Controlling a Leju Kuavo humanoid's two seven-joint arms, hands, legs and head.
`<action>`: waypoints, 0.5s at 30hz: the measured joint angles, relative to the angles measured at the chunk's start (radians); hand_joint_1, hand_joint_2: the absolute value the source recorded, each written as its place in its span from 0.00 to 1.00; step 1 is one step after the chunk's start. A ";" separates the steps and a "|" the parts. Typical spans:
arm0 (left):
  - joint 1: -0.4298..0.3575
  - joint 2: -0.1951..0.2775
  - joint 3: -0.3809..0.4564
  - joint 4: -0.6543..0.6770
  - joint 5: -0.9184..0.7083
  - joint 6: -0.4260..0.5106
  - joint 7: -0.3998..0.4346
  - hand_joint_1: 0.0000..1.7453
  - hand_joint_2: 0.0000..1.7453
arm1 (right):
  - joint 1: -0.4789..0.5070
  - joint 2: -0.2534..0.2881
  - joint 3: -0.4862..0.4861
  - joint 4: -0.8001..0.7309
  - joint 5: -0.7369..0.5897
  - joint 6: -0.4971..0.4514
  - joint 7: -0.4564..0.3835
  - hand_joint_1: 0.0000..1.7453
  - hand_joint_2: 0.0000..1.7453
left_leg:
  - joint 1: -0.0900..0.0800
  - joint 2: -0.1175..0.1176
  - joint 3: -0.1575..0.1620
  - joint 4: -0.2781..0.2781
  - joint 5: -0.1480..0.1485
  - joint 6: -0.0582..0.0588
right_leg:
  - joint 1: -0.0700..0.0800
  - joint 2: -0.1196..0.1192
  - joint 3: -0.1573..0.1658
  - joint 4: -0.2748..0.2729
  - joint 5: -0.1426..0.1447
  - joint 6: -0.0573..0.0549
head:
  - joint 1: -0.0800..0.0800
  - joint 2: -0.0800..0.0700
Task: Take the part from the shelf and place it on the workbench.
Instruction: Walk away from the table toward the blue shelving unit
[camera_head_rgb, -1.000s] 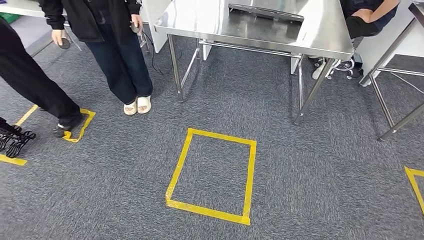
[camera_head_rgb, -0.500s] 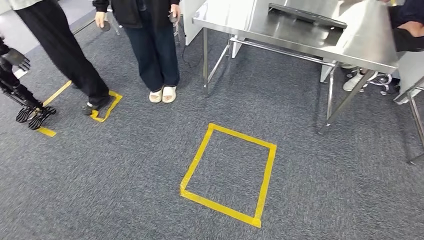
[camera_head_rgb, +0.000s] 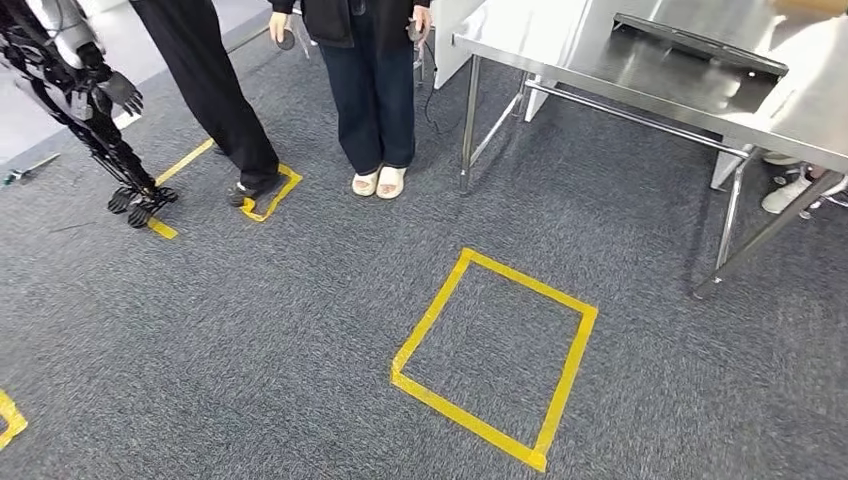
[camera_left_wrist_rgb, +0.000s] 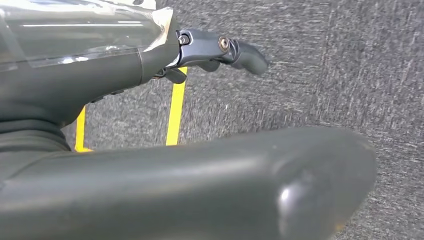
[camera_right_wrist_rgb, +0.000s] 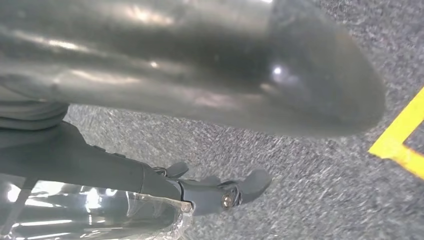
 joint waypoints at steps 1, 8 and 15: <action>0.000 0.000 0.000 0.000 0.000 0.000 0.000 0.00 0.00 | 0.000 0.000 0.000 0.000 0.000 -0.001 -0.001 0.00 0.00 | 0.000 0.013 -0.008 0.012 -0.009 -0.004 | -0.003 -0.012 0.002 -0.002 0.004 -0.007 | -0.001 0.000; -0.001 0.000 0.000 0.000 0.001 0.002 0.003 0.00 0.00 | 0.000 0.002 0.000 0.000 0.008 -0.001 0.003 0.00 0.00 | 0.002 0.114 -0.103 0.252 -0.115 -0.017 | 0.005 -0.122 -0.005 -0.006 0.006 -0.032 | -0.007 0.000; -0.007 0.000 0.000 -0.001 0.002 0.005 0.004 0.00 0.00 | -0.014 0.003 0.000 -0.001 0.012 0.008 0.011 0.00 0.00 | -0.008 0.160 0.027 0.008 -0.033 0.016 | 0.019 -0.176 0.004 -0.001 -0.004 -0.011 | 0.001 0.000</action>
